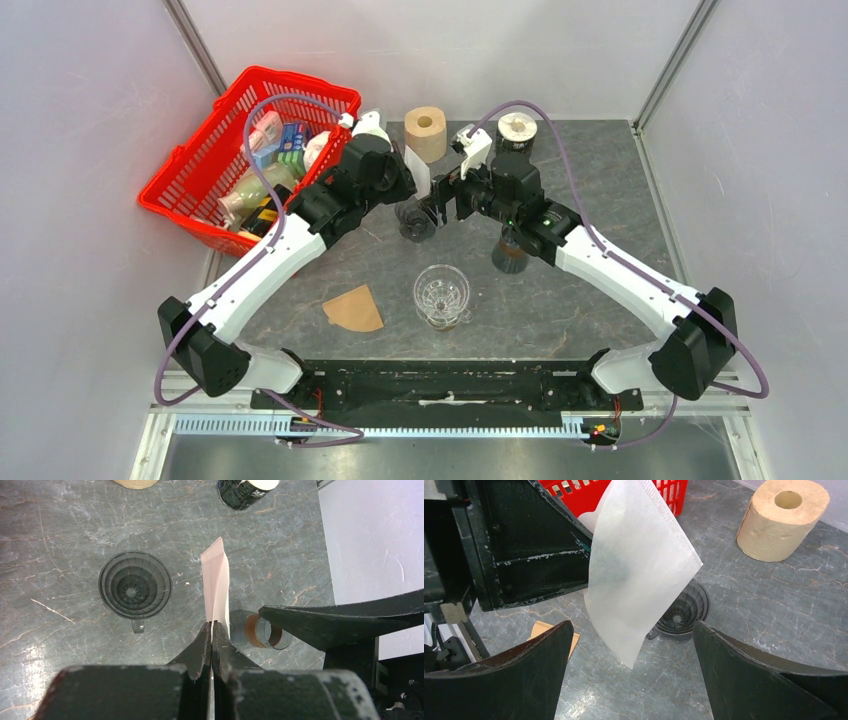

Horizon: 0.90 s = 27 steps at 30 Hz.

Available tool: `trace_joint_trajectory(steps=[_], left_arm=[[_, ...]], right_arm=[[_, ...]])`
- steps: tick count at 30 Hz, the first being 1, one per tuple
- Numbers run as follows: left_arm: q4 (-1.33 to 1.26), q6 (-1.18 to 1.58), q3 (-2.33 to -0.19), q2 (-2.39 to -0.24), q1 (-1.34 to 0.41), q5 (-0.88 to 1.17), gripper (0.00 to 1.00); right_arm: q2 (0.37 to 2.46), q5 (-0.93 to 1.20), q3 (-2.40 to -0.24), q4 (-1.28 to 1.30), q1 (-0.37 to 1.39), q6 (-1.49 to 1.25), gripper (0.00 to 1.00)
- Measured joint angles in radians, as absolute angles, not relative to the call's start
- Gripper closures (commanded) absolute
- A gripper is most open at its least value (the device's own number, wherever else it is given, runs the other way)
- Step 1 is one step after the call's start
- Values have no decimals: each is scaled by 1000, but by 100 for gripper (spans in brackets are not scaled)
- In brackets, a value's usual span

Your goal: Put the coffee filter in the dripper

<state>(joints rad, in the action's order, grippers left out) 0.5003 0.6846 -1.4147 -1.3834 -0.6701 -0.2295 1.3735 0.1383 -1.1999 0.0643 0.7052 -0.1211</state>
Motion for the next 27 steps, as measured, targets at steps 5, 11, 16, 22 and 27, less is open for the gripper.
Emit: trace_joint_trajectory(steps=[5,11,16,22,27], left_arm=[[501,689,-1415,-1391,-672,-226,98],[501,689,-1415,-1394,-677,-213,98],[500,688,-1415,-1394,-677,-172,98],[500,688,-1415,-1394,-677,-164,98],[500,688,-1415,-1394,-677,-155,98]], right_arm=[[1389,138,-1209,60,705,-121,3],[1389,105,-1213,59,705,-122,3],[1392,64,-1219,61,705,-123,3],[1392,-7,-1225,70,706,-126,3],[1392,-73,-1226,84,709,-130,3]])
